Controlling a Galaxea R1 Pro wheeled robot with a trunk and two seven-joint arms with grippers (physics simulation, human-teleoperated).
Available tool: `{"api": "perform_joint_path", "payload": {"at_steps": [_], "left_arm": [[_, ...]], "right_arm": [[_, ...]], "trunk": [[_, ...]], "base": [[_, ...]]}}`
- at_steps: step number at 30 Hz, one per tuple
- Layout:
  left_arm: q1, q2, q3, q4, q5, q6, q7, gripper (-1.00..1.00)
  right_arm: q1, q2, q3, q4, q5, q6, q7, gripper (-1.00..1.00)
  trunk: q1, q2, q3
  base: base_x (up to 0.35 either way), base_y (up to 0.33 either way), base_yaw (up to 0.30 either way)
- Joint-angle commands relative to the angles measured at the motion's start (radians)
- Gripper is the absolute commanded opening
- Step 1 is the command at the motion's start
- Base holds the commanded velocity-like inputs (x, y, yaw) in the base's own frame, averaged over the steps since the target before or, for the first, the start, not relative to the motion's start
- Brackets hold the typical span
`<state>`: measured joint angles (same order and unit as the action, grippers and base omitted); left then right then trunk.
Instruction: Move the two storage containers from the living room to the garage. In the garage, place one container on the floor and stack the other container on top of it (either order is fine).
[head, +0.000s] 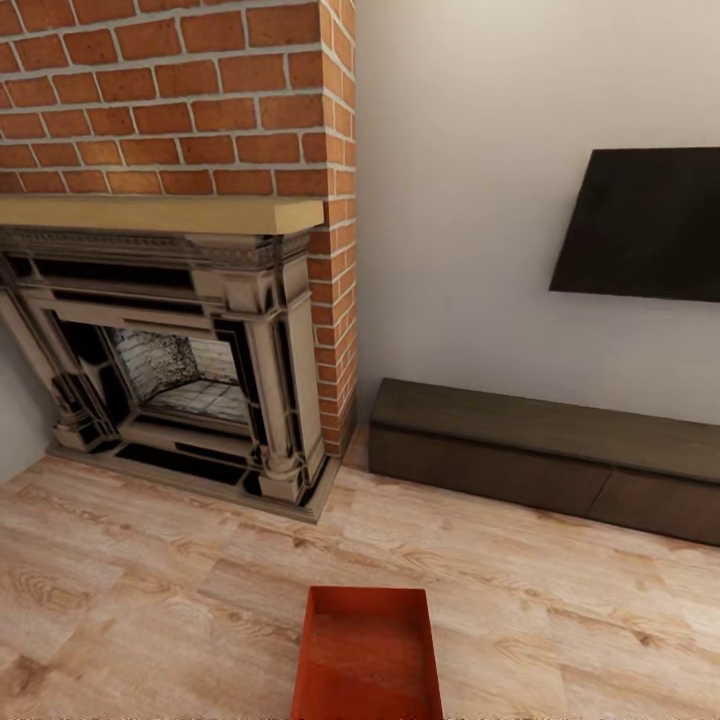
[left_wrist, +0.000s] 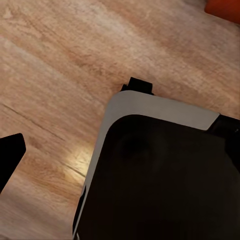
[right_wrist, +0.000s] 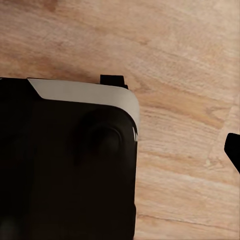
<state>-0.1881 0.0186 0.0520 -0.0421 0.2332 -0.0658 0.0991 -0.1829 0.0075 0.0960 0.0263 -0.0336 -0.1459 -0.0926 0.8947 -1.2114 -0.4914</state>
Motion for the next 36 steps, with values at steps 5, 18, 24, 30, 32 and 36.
{"api": "perform_joint_path", "payload": {"at_steps": [5,18,24,30,32,36], "left_arm": [[-0.001,0.0,0.005,0.001,0.002,-0.003,0.001,1.0],[-0.001,0.0,0.005,0.001,0.002,-0.003,0.001,1.0],[-0.001,0.0,0.005,0.001,0.002,-0.003,0.001,1.0],[-0.001,0.0,0.005,0.001,0.002,-0.003,0.001,1.0],[-0.001,0.0,0.005,0.001,0.002,-0.003,0.001,1.0],[-0.001,0.0,0.005,0.001,0.002,-0.003,0.001,1.0]], "right_arm": [[-0.001,0.0,0.008,0.003,-0.005,-0.004,-0.004,1.0],[-0.001,0.003,0.011,0.003,0.003,-0.006,-0.01,1.0],[-0.001,0.003,0.009,0.003,-0.002,-0.006,-0.012,1.0],[-0.001,0.003,0.008,0.003,-0.003,-0.006,-0.012,1.0],[-0.001,0.002,0.008,0.003,-0.003,-0.006,-0.012,1.0],[-0.001,0.002,0.008,0.003,-0.004,-0.006,-0.012,1.0]], "trunk": [[0.0,-0.001,-0.009],[0.0,-0.001,-0.022],[0.0,-0.001,-0.03],[0.0,-0.001,-0.04],[0.0,-0.001,-0.043],[0.0,-0.001,-0.049]], "base": [[0.0,0.0,0.0],[0.0,0.0,0.007],[0.0,0.0,0.064],[0.0,0.0,0.059],[0.0,0.0,0.014],[0.0,0.0,0.004]]}}
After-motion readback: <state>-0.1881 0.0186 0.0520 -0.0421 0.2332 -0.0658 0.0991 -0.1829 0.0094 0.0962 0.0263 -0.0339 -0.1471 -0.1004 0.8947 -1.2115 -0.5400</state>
